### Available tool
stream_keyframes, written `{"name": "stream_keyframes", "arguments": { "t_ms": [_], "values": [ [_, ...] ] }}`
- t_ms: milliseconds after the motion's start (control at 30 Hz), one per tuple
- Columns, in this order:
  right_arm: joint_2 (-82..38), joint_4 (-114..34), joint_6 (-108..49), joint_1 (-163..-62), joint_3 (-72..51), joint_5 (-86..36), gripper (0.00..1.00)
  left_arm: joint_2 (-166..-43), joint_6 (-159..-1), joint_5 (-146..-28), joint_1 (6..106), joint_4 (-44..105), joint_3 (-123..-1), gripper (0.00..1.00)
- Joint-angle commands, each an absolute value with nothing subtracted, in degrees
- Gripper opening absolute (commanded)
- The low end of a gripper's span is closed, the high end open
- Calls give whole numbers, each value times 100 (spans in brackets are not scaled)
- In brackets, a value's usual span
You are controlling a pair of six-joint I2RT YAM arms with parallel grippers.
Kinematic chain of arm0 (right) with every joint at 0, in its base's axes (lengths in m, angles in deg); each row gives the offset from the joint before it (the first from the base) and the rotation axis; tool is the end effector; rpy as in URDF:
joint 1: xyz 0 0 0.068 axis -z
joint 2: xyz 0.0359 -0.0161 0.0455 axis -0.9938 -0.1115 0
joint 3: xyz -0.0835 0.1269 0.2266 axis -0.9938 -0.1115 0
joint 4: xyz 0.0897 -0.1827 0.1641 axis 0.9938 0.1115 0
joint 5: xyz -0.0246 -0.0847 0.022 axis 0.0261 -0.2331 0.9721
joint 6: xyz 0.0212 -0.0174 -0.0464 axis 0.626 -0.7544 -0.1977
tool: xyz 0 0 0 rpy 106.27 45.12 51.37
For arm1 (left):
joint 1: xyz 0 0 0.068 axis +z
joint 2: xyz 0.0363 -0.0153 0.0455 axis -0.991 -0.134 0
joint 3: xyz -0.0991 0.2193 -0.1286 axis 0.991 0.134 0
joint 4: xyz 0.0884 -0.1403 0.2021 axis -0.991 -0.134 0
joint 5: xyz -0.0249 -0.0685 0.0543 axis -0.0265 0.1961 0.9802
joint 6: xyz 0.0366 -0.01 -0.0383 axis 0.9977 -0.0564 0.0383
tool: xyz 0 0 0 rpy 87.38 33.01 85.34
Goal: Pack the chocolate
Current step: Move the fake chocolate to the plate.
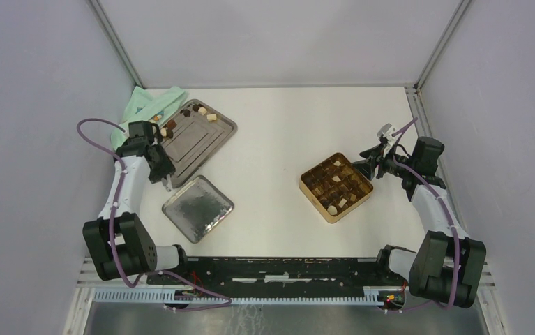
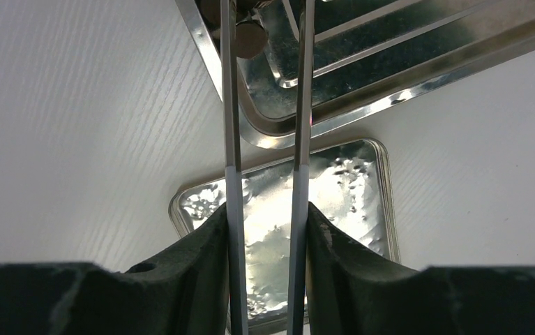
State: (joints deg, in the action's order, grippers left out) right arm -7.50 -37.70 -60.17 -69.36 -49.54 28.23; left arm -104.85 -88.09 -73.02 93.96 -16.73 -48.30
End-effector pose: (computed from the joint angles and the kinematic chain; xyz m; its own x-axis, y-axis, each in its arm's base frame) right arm 0.2344 -0.0275 0.2347 -0.2429 -0.1421 -0.9596 -0.7526 0.6517 0.0940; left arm 0.2521 0.0557 0.2583 -0.7275 -0.4963 -0.4738 -0.5275 0.8461 -0.0765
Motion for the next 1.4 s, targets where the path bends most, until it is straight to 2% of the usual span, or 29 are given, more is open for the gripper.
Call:
{"name": "stream_keyframes", "arguments": {
  "t_ms": [0,200,667,933,1367],
  "values": [
    [-687,-3806,-6065,-6971,-4833,2847,56,-10536,-8628,-7605,9434,-1381,-4796,44],
    [-670,-3804,-6065,-6971,-4824,2857,56,-10589,-8606,-7718,9434,-1374,-4747,42],
    [-672,-3806,-6065,-6971,-4821,2847,56,-10778,-8453,-9187,9425,-1445,-4744,38],
    [-671,-3800,-6065,-6965,-4817,2854,56,-10709,-8409,-9085,9421,-1456,-4774,42],
    [-683,-3793,-6065,-6971,-4822,2853,56,-10688,-8244,-9574,9371,-1494,-4774,42]
  ]
}}
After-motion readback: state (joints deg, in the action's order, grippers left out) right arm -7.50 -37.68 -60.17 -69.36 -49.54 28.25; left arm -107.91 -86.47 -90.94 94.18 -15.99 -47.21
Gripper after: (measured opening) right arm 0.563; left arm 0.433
